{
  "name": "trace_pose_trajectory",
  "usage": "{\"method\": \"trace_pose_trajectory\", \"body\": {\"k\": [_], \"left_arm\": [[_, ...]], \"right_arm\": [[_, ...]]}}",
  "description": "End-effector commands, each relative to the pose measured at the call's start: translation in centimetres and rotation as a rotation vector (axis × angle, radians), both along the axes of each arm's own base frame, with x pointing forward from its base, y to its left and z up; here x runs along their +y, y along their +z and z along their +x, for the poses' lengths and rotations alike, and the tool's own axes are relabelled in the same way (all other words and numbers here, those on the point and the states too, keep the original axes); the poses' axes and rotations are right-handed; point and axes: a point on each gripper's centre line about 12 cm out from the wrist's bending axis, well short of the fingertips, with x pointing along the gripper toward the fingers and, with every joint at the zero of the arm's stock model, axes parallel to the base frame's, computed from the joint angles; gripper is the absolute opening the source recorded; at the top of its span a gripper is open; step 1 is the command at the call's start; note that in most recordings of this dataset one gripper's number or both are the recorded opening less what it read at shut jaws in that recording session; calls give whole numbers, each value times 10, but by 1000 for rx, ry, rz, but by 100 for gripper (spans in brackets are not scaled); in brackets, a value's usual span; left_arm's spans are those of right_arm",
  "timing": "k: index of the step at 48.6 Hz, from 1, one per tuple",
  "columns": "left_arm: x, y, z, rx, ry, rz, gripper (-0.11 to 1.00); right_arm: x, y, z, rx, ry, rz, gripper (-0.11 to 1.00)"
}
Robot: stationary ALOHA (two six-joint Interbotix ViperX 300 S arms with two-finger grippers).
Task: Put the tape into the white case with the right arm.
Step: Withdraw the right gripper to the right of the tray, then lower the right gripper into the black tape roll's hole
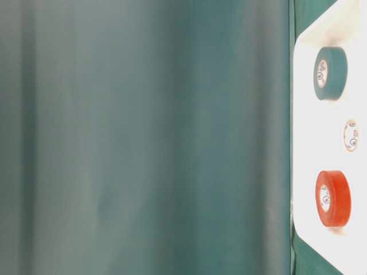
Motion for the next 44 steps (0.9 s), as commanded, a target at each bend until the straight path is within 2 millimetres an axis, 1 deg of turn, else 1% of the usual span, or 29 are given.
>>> {"method": "trace_pose_trajectory", "body": {"k": [1,6,13,26,28,38,44], "left_arm": [[0,5,1,-14,2,0,0],[0,5,1,-12,0,0,0],[0,5,1,-14,0,0,0],[0,5,1,-14,2,0,0],[0,5,1,-14,0,0,0],[0,5,1,-14,2,0,0],[0,5,1,-14,2,0,0]], "right_arm": [[4,13,15,-19,7,5,72],[9,15,31,-18,17,10,72],[19,13,55,-14,48,17,72],[45,-2,96,36,115,16,72],[49,-4,105,39,123,16,72],[60,-12,138,56,132,12,72],[64,-17,154,66,133,7,72]]}}
